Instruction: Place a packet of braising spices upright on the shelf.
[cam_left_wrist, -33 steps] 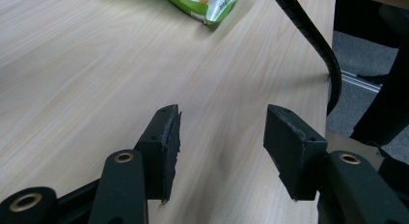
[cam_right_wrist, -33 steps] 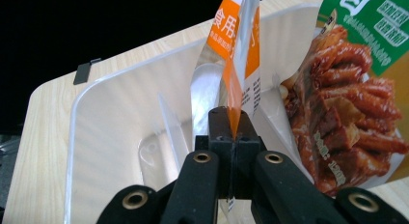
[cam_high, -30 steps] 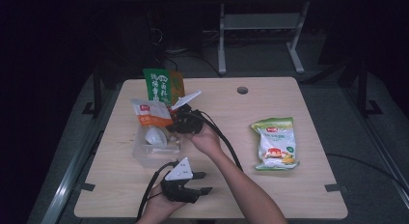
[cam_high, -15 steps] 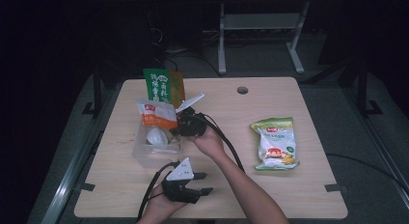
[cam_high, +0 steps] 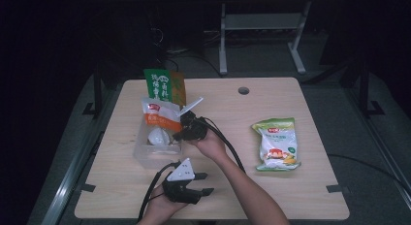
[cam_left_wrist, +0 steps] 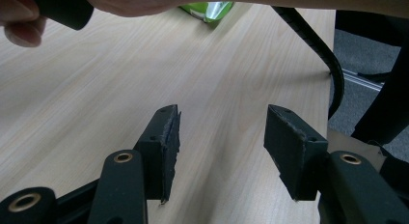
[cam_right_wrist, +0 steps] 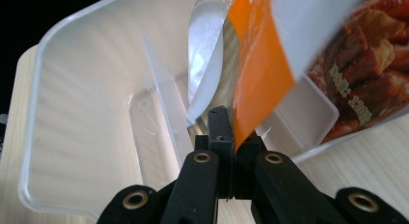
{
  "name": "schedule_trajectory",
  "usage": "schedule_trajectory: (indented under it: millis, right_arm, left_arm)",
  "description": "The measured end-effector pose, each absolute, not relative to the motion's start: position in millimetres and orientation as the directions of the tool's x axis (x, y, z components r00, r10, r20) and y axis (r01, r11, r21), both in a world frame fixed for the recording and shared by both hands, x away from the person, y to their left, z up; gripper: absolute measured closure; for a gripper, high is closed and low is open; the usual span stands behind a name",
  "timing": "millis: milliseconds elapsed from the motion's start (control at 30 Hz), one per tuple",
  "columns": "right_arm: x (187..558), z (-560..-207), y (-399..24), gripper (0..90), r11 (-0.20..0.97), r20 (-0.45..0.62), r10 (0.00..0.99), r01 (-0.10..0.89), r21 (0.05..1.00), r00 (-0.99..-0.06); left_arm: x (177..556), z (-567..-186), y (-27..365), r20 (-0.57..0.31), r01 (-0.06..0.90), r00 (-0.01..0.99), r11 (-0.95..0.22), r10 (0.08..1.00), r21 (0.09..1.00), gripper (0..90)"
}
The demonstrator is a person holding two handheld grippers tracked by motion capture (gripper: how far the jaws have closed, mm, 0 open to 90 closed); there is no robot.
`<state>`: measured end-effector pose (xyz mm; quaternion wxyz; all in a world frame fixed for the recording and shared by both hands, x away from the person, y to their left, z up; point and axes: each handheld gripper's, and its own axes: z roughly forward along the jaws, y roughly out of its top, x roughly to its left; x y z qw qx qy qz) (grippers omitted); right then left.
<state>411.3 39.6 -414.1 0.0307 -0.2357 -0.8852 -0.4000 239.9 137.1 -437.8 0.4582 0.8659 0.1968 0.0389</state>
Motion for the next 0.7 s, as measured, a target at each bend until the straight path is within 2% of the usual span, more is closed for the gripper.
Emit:
schedule_trajectory:
  millis: [100,200,267,700]
  right_arm:
    - [411,-413,39,85.9,0.562,0.243,0.390,0.439,0.702,-0.888]
    - [411,-407,34,73.4,0.524,0.272,0.386,0.453,0.721,-0.881]
    - [411,-403,29,68.9,0.524,0.270,0.385,0.449,0.724,-0.883]
    - [404,-385,-5,51.6,0.516,0.258,0.376,0.432,0.740,-0.890]
  left_arm:
    - [240,-438,137,-0.107,0.300,0.921,-0.505,0.375,0.809,46.3]
    - [240,-438,137,-0.106,0.302,0.919,-0.504,0.380,0.809,45.5]
    - [240,-438,137,-0.107,0.303,0.918,-0.505,0.381,0.808,45.1]
    - [243,-437,138,-0.099,0.308,0.913,-0.507,0.397,0.805,40.5]
